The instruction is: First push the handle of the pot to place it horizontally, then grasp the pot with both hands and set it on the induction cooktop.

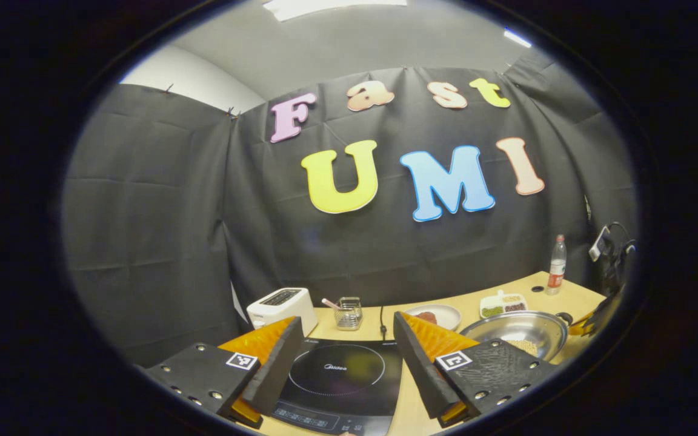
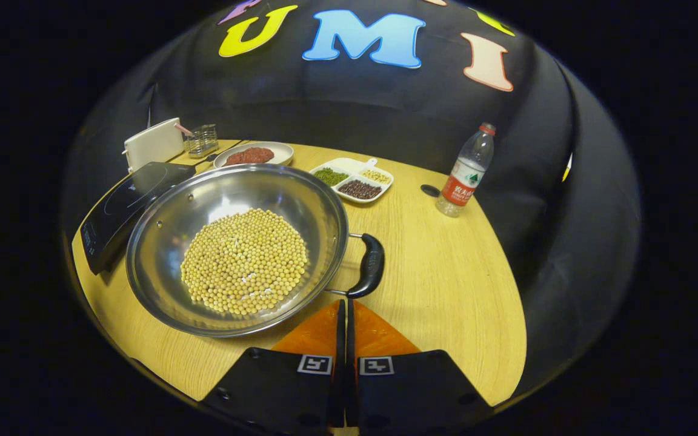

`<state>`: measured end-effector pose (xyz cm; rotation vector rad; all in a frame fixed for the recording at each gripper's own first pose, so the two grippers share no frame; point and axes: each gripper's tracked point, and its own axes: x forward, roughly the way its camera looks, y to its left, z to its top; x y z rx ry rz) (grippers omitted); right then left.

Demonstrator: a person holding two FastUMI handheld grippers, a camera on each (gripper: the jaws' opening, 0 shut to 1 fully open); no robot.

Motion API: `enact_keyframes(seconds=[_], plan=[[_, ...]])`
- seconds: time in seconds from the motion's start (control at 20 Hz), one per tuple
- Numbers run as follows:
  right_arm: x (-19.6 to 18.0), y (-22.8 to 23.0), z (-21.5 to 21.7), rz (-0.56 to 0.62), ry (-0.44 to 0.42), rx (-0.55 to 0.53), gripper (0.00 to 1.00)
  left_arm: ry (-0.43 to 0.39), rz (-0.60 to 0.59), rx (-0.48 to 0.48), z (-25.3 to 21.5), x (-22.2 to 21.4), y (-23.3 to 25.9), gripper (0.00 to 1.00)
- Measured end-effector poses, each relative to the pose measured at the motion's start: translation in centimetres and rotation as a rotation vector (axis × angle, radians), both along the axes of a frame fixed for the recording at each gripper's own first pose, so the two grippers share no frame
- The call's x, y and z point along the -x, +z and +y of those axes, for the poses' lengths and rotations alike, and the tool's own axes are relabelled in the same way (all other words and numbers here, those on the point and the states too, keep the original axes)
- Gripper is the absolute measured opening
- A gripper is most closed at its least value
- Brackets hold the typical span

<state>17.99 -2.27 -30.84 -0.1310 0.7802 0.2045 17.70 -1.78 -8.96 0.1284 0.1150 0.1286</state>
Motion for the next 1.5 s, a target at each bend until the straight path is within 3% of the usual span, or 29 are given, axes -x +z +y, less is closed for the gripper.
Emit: enact_keyframes(seconds=[0.15, 0.2, 0.3, 0.35, 0.4, 0.5, 0.55, 1.0, 1.5], plan=[[-0.5, 2.6, -0.2, -0.070, -0.043, -0.048, 0.02, -0.034, 0.003, 0.002, -1.2, -1.6, -0.7, 0.89], [-0.8, 3.3, -0.1, -0.087, -0.048, -0.068, 0.14, -0.047, 0.007, 0.004, -1.6, -2.1, -1.0, 0.89], [-1.3, 4.9, 0.0, -0.132, -0.063, -0.099, 0.27, -0.072, 0.033, 0.002, -2.6, -3.1, -2.5, 0.89], [-1.6, 5.7, -0.1, -0.155, -0.074, -0.103, 0.28, -0.091, 0.047, 0.006, -3.3, -3.5, -3.1, 0.89], [-1.7, 6.1, 0.2, -0.172, -0.078, -0.119, 0.39, -0.117, 0.062, 0.020, -4.2, -3.9, -3.7, 0.89], [-1.9, 6.9, 0.2, -0.195, -0.098, -0.129, 1.00, -0.160, 0.085, 0.038, -5.7, -4.9, -4.8, 0.89], [-2.2, 6.9, 0.2, -0.201, -0.105, -0.130, 0.94, -0.175, 0.096, 0.039, -6.2, -5.3, -5.3, 0.89], [-3.9, 4.8, 0.1, -0.171, -0.139, -0.130, 0.98, -0.268, 0.251, 0.083, -10.6, -8.7, -12.0, 0.89], [-5.7, 0.8, 0.6, -0.097, -0.143, -0.141, 0.98, -0.299, 0.442, 0.125, -13.6, -10.8, -20.5, 0.89]])
